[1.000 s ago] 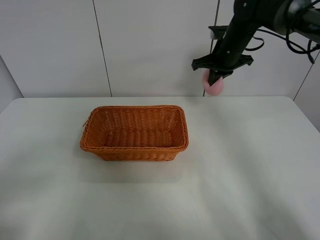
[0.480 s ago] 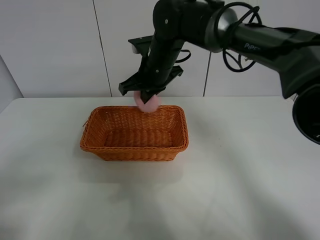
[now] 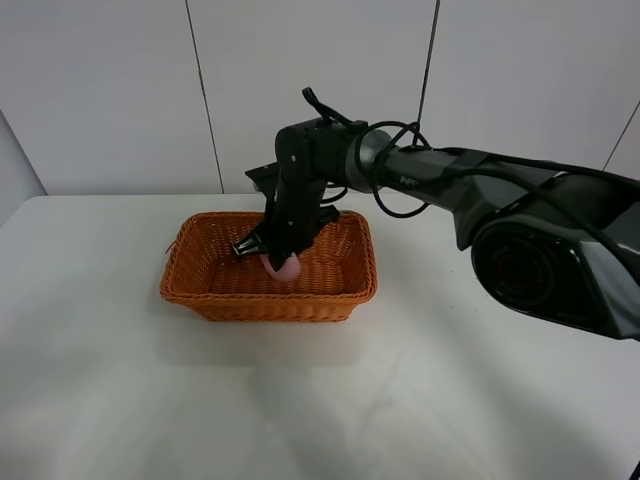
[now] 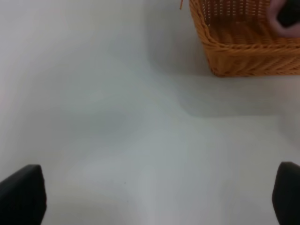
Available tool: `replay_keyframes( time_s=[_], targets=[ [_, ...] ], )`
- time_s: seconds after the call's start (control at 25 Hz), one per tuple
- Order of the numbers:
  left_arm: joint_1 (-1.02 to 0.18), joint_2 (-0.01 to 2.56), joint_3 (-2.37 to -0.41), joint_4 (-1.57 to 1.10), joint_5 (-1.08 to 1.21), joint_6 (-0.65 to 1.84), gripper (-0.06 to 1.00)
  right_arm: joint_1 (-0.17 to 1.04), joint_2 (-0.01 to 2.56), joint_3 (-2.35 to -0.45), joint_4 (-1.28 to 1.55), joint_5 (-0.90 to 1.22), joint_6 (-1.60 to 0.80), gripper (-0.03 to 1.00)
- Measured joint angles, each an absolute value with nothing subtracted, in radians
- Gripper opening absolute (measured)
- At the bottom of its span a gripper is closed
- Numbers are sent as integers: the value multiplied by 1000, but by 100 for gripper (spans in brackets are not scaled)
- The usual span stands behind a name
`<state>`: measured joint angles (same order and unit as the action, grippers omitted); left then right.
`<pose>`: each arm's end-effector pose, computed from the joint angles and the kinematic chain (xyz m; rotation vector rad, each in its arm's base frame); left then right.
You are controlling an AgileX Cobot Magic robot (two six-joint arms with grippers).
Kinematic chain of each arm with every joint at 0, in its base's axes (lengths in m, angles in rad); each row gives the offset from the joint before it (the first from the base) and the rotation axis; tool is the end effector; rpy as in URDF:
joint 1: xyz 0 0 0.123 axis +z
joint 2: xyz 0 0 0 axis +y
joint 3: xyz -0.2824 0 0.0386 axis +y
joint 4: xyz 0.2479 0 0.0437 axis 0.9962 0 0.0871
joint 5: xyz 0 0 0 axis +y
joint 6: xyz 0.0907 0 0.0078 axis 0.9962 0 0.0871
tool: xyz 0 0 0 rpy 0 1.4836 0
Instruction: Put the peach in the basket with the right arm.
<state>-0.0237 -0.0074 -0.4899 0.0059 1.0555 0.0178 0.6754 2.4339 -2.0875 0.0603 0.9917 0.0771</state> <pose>-0.0046 0.0006 0.2748 0.0421 2.0414 0.0034 0.4000 0.3263 0.1479 -0.8073 2.7380 0.2433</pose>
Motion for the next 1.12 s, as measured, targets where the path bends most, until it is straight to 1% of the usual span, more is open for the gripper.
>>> replay_keyframes(
  time_s=[0.12, 0.16, 0.24, 0.36, 0.52, 0.68, 0.92, 1.12],
  targets=[
    [-24, -7, -490, 6, 1055, 18, 99, 675, 2434, -2093, 60, 996, 78, 56],
    [-24, -7, -490, 6, 1055, 18, 99, 675, 2434, -2099, 61, 1001, 78, 61],
    [-24, -7, -490, 6, 1055, 18, 99, 675, 2434, -2123, 61, 1018, 78, 66],
    [-24, -7, -490, 6, 1055, 18, 99, 675, 2434, -2199, 61, 1088, 78, 69],
    [-24, -7, -490, 6, 1055, 18, 99, 675, 2434, -2354, 40, 1194, 78, 69],
    [-24, -7, -490, 6, 1055, 18, 99, 667, 2433, -2460, 33, 1211, 78, 69],
    [-24, -7, -490, 6, 1055, 18, 99, 606, 2427, -2475, 35, 1217, 76, 70],
    [-24, -7, -490, 6, 1055, 18, 99, 490, 2427, -2475, 35, 1217, 71, 70]
  ],
)
